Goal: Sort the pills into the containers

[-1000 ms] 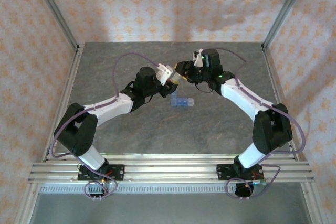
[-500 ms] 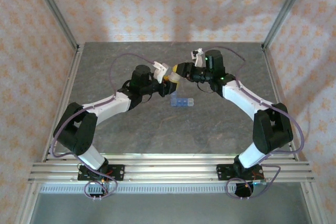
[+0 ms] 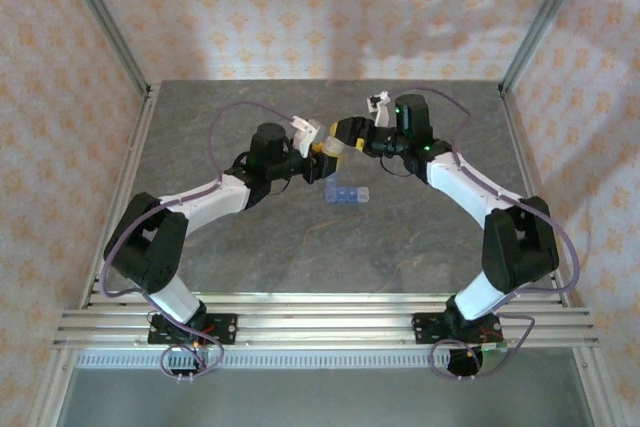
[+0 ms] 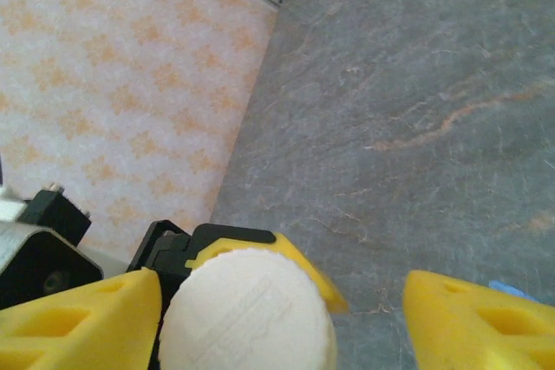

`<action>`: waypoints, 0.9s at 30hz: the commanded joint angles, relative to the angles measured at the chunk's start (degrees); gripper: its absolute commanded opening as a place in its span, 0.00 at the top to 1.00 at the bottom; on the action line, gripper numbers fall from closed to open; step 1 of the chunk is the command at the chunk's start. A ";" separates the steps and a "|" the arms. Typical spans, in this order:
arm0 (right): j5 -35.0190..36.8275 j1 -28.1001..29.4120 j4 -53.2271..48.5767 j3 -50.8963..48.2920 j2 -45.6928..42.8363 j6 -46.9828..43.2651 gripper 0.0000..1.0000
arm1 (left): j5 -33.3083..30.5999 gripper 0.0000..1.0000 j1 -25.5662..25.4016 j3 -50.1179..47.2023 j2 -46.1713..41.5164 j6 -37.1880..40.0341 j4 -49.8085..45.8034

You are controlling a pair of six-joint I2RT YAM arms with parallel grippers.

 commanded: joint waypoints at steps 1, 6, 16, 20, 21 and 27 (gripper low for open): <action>2.24 -0.92 -0.93 1.57 -3.92 2.17 0.22 | -7.45 1.00 -0.57 0.95 -1.73 6.89 -2.58; 7.71 -1.11 -6.30 2.61 -5.02 5.46 0.22 | -13.91 1.00 -1.46 -0.71 -2.55 11.44 -2.39; 10.50 0.00 -8.35 4.53 -1.17 11.65 0.23 | -17.06 1.00 -3.39 -0.80 -2.21 14.02 -2.56; 10.88 1.74 -8.04 5.05 -0.19 11.57 0.23 | -17.16 1.00 -3.87 -0.65 -1.86 14.02 -2.21; 11.03 2.08 -7.94 5.24 0.20 11.66 0.23 | -17.20 1.00 -3.96 -0.73 -1.89 13.91 -2.27; 11.00 3.59 -7.80 6.15 1.63 12.00 0.26 | -17.04 1.00 -4.38 0.05 -1.33 13.71 -2.56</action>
